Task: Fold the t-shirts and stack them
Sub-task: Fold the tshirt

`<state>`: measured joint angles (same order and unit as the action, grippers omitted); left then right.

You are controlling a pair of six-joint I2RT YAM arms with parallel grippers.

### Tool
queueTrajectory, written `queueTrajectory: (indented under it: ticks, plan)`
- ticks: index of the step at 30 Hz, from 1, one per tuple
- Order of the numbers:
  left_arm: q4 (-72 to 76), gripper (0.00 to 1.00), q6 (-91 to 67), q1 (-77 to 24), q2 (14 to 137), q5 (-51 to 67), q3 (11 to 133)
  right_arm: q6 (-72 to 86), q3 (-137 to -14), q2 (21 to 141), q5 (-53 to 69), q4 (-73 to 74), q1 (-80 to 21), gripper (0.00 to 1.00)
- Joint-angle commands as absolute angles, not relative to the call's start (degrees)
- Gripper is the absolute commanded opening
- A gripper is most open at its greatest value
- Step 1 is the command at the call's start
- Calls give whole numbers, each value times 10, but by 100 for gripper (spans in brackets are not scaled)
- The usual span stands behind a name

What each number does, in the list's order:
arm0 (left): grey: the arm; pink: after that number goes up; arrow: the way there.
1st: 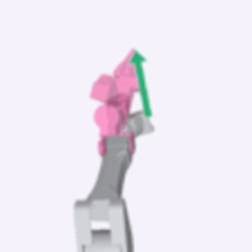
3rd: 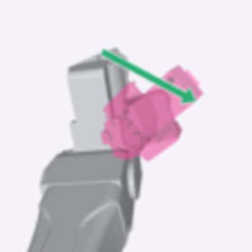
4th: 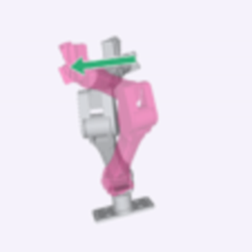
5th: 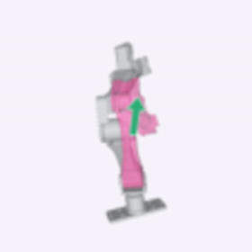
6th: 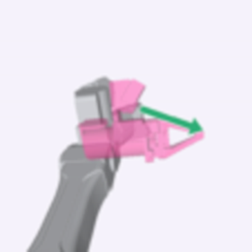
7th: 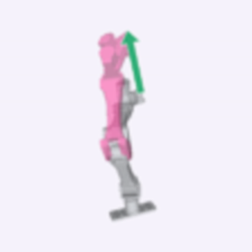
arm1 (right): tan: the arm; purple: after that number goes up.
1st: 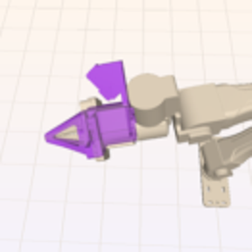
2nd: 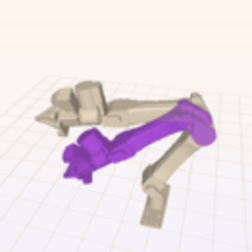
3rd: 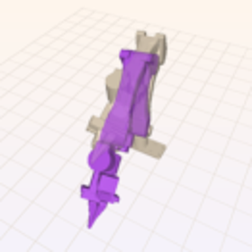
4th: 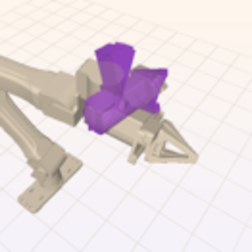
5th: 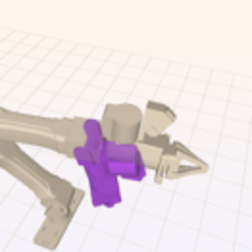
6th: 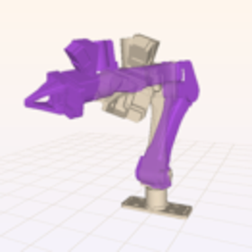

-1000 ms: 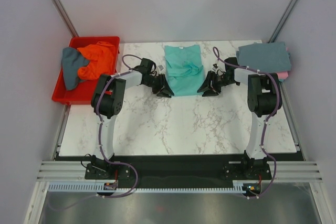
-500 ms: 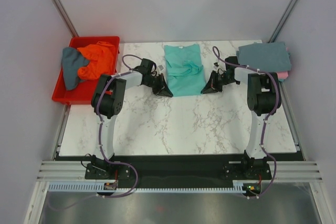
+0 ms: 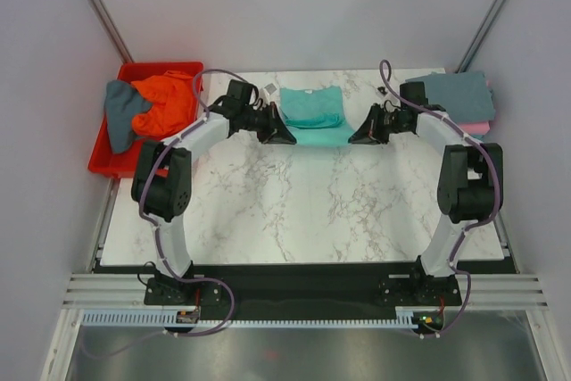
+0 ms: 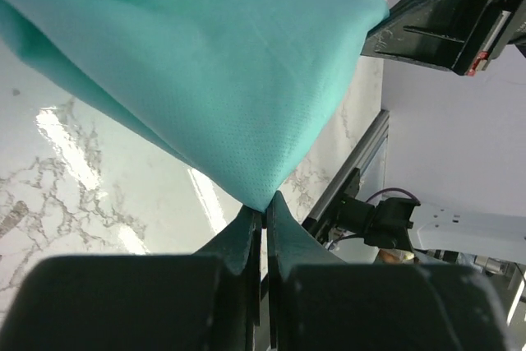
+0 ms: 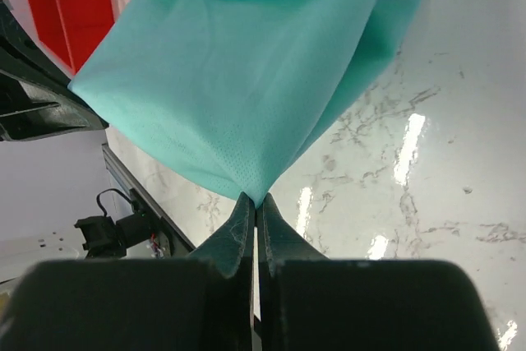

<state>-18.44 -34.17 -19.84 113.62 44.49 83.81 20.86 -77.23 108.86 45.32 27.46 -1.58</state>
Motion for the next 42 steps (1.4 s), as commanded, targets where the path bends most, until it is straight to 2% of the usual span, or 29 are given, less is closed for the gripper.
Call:
queueTrajectory:
  ticks: [1,13,17,18,22,33,42]
  plan:
    - [-177,2,-345,-197,1090,467,826,226,-766,1049,472,265,-11,0]
    - [-177,2,-345,-200,1029,467,789,265,-749,1001,497,262,-12,0]
    - [-181,2,-331,-199,1036,470,772,256,-739,1004,497,258,-18,0]
    - [-243,2,-331,-197,1040,470,769,255,-737,1012,496,255,-19,0]
    - [-240,2,-328,-195,1074,461,772,273,-737,1044,490,212,-32,0]
    - [-243,2,-283,-175,1165,416,969,288,-960,1187,483,193,-47,0]
    - [-237,2,-227,-156,1324,345,1167,331,-1117,1359,472,114,-52,0]
